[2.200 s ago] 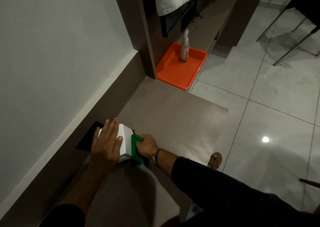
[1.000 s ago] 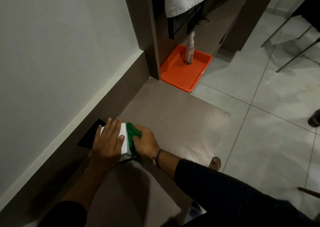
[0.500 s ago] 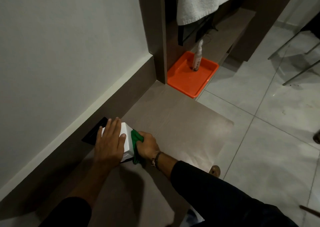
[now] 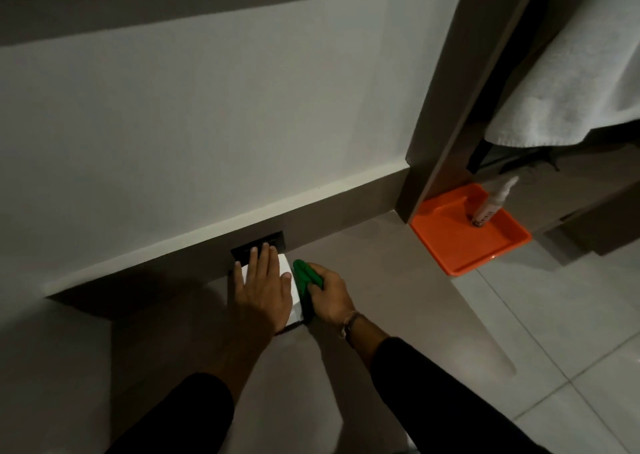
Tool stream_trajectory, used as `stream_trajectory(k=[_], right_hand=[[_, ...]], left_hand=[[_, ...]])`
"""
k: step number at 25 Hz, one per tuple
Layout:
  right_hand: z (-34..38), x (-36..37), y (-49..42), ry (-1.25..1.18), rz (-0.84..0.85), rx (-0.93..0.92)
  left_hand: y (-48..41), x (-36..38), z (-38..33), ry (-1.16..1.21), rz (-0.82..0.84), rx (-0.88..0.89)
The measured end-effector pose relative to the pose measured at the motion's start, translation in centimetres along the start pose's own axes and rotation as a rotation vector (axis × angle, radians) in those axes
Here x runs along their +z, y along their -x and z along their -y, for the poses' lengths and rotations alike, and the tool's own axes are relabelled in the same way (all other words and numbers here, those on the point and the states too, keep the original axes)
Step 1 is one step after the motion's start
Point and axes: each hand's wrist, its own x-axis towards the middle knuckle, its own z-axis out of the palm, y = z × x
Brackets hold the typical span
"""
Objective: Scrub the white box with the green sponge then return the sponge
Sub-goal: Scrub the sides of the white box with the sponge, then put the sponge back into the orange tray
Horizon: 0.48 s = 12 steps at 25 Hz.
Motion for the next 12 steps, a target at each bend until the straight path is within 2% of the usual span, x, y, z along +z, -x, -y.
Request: stream_trajectory(k=[4,7,9,12], right_hand=[[-1.0,-6.5,1.8,0.079,-0.109,-0.114],[-3.3,-14.5,1.2,0.261,-0.255,-0.153],[-5.5,-20.5,-0.3,0.393,-0.334,-0.121],[-9.7,-28.0,-4.3,0.604,-0.359,-0.048]], left_hand=[[-1.0,0.5,-5.3,0.067,-0.230,0.216],[-3.6,1.7,-12.9,0.101,-0.136,0.230],[-5.7,3.9,-17.4,0.109,-0.008,0.211],[-8.4,8.0,-21.8,0.075,0.057,0.205]])
